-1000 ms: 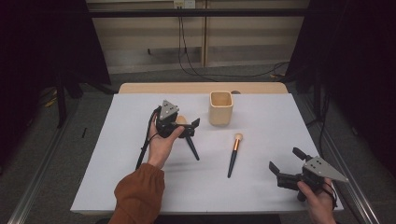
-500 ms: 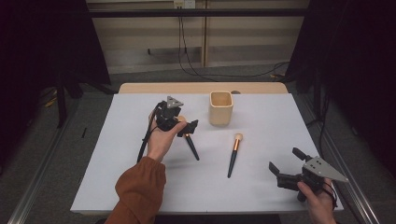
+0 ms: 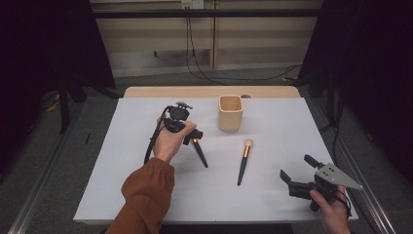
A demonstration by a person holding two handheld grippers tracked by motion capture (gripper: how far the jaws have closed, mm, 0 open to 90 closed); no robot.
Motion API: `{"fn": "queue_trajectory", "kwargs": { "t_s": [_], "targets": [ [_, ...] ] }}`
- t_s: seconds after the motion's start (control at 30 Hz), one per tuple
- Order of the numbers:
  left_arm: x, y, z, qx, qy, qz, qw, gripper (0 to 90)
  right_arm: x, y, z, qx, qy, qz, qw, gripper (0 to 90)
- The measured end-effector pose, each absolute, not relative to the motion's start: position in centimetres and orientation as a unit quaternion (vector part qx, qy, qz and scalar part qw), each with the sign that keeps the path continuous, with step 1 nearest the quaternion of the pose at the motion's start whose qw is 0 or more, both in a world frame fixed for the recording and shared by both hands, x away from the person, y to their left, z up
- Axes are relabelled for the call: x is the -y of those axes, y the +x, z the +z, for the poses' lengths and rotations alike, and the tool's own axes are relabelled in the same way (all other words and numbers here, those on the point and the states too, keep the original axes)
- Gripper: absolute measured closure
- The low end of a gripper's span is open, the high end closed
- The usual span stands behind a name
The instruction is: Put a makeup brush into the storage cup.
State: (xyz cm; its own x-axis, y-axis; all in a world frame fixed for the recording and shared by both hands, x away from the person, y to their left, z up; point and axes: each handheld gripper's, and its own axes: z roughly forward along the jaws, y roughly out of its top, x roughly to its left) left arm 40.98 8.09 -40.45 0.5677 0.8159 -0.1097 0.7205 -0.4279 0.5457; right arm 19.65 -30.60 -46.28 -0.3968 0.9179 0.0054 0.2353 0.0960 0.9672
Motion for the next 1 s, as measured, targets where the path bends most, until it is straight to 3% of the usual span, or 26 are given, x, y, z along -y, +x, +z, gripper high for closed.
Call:
{"fn": "queue_trajectory", "kwargs": {
  "t_s": [0.3,0.53,1.0],
  "targets": [
    [-7.7,41.4,-40.7,-0.459,0.854,0.074,0.233,6.9,30.6,19.7,-46.3,-0.662,0.437,0.512,0.33,0.0],
    [-7.2,41.7,-41.5,-0.481,0.855,0.021,0.192,6.5,30.6,19.6,-46.3,-0.661,0.437,0.511,0.332,0.0],
    [-5.9,42.4,-42.4,-0.532,0.834,0.018,0.146,7.2,30.6,19.7,-46.3,-0.663,0.437,0.512,0.329,0.0]
  ]
}}
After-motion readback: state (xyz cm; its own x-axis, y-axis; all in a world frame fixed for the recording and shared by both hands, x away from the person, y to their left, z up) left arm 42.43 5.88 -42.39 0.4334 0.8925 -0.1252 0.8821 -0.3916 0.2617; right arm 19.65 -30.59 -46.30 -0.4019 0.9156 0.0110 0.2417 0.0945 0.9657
